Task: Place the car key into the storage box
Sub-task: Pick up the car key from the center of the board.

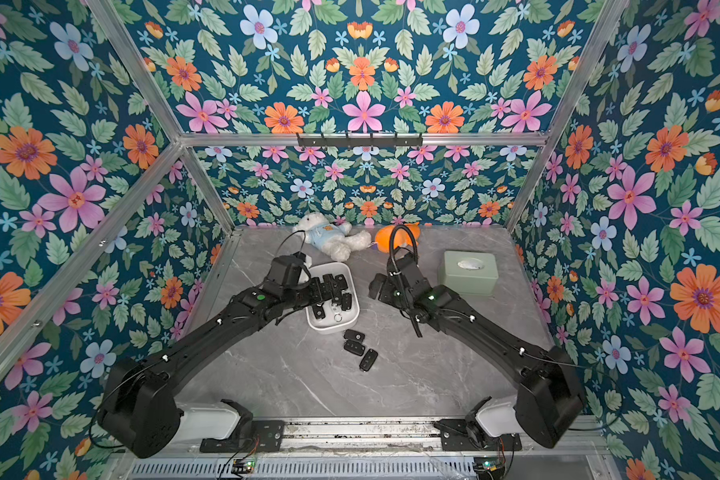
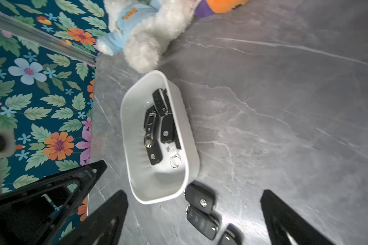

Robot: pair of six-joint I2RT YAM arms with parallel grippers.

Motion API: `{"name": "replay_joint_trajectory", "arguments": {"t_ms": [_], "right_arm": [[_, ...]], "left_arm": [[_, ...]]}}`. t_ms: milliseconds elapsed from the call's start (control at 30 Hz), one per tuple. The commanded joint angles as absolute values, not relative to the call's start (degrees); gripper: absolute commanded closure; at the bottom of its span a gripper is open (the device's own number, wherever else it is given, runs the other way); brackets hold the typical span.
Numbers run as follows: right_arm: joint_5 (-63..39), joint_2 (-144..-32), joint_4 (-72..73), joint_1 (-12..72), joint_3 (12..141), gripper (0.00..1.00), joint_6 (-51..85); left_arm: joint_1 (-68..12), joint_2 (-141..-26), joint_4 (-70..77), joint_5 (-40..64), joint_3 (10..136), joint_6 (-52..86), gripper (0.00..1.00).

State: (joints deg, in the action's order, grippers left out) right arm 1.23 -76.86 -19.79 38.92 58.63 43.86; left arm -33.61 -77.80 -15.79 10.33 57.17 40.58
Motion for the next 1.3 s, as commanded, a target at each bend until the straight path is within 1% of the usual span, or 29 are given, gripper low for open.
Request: {"name": "replay_joint_trajectory", "arguments": {"t_ms": [0,233,433,600,800,1033,1267], "right_arm": [[-2.4,-71.8,-18.5,37.3,53.1,0.01,44.9],[-4.4,-62.8,-19.5,35.2,40.8,0.01,47.3],[-4.2,-56.4,-21.0,34.1,33.8,0.01,48.6],[-4.9,-51.8,-22.7,32.0,31.3,0.01,48.3],[-5.6,-49.3,-24.3,29.9,29.8,0.01,46.6],[-5.6,-47.7,-24.9,28.8,28.3,0.01,45.8],[-6.5,-47.1,-24.3,28.2,27.3,0.01,45.7]], "left_arm": [[-38.4,-79.4,-18.1,1.9,58.5,41.7,0.01],[-49.8,-86.9,-22.6,-3.6,63.0,41.1,0.01],[-56.6,-94.2,-25.5,-5.4,66.8,41.5,0.01],[-59.4,-98.0,-25.4,-4.5,67.8,43.5,0.01],[-62.9,-101.0,-28.6,-2.2,68.6,44.5,0.05],[-68.0,-101.5,-32.9,-1.1,66.3,48.7,0.05],[-68.7,-100.9,-34.0,-2.3,64.5,51.5,0.06]]}}
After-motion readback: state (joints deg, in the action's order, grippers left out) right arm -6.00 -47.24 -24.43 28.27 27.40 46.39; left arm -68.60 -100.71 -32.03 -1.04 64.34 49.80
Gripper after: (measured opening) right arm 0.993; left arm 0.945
